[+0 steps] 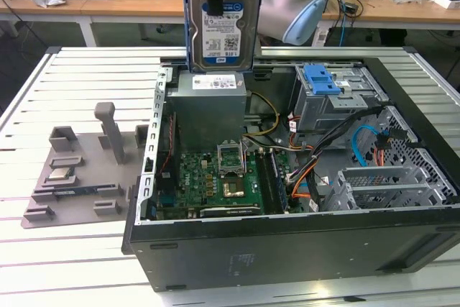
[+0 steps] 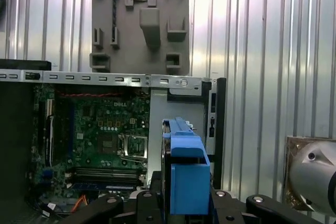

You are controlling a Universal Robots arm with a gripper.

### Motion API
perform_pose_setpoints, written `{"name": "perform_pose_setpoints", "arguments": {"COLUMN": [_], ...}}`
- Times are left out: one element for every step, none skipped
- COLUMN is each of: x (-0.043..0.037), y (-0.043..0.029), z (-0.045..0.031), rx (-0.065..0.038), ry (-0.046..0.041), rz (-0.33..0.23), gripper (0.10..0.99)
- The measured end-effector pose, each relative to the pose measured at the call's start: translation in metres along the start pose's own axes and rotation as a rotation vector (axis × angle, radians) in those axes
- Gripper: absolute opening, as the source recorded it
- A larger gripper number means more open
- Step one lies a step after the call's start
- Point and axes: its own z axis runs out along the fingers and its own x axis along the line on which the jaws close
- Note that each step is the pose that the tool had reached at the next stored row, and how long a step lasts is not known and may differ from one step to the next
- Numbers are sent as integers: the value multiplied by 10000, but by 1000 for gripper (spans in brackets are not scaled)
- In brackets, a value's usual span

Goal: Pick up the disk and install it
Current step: 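Pick up the disk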

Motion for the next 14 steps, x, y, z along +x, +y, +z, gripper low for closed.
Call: {"name": "perform_pose_setpoints", "arguments": {"x": [1, 6, 23, 43, 84, 109, 134, 181, 235, 297, 344, 390, 442, 488], "y": [-16, -22, -21, -20, -19, -18, -16, -15, -14, -12, -10, -9, -7, -5], "z": [36, 46, 47, 49, 50, 51, 51, 53, 56, 60, 63, 66, 69, 73], "rx": [2, 0, -1, 0, 0, 0, 0, 0, 0, 0, 0, 0, 0, 0], "ry": [-1, 1, 4, 3, 5, 6, 7, 8, 10, 11, 12, 13, 14, 14], "rz": [-1, -1, 0, 0, 0, 0, -1, -1, 0, 0, 0, -1, 0, 0], "gripper": [365, 365, 365, 365, 365, 365, 365, 365, 365, 365, 365, 365, 365, 365]}}
